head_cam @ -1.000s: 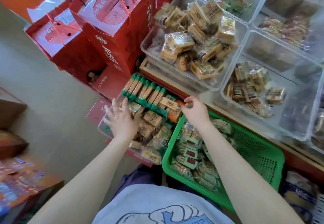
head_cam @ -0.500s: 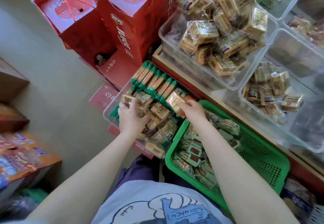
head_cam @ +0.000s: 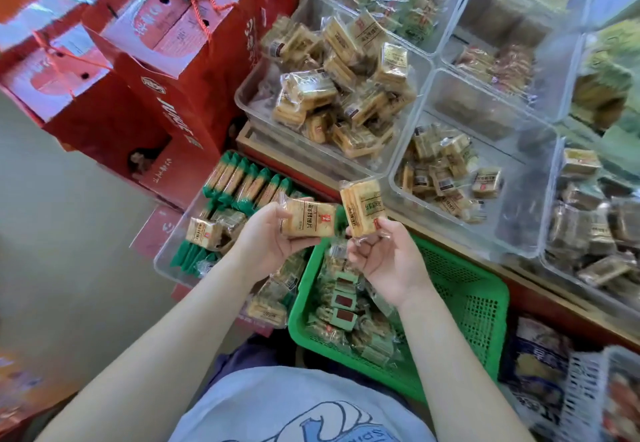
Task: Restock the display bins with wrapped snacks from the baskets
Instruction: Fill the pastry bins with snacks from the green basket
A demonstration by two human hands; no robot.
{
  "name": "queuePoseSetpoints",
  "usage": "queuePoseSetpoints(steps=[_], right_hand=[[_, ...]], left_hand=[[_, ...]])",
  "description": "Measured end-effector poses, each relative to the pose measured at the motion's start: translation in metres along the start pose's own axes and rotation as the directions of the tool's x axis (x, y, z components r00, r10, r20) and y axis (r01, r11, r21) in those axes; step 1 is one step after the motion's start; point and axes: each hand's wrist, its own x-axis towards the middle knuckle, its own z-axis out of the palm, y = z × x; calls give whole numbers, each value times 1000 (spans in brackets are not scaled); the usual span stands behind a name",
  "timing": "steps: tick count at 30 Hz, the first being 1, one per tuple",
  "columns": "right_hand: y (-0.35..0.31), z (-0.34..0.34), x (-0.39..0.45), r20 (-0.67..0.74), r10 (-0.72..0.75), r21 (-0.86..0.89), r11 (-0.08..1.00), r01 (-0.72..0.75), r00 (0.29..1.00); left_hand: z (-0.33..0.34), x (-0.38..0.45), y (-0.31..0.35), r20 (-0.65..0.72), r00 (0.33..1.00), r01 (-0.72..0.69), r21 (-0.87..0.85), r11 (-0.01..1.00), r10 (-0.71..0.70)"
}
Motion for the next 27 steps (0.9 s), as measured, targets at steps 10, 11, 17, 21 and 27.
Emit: queuePoseSetpoints(steps=[10,11,17,21,27], right_hand=[[-38,-8,-19,-250,-160,-28,987,158,955],[-44,-10,-20,-286,-166,-20,986,167,944],[-93,-31,-25,-450,-258,50,949,313,855],[-113,-54,-19,-495,-317,71,913,402,809],[-80,-51,-6,-460,-282,-264,949,173,842]], left_hand=[[-20,26,-7,-494,862,170,495,852,115],[-10,23,-7,-487,859,174,565,807,156],[73,19,-10,21,846,-144,971,191,533],[111,39,-15,487,771,-320,853,-412,409],[94,52,-12,604,759,-361,702,-614,244]])
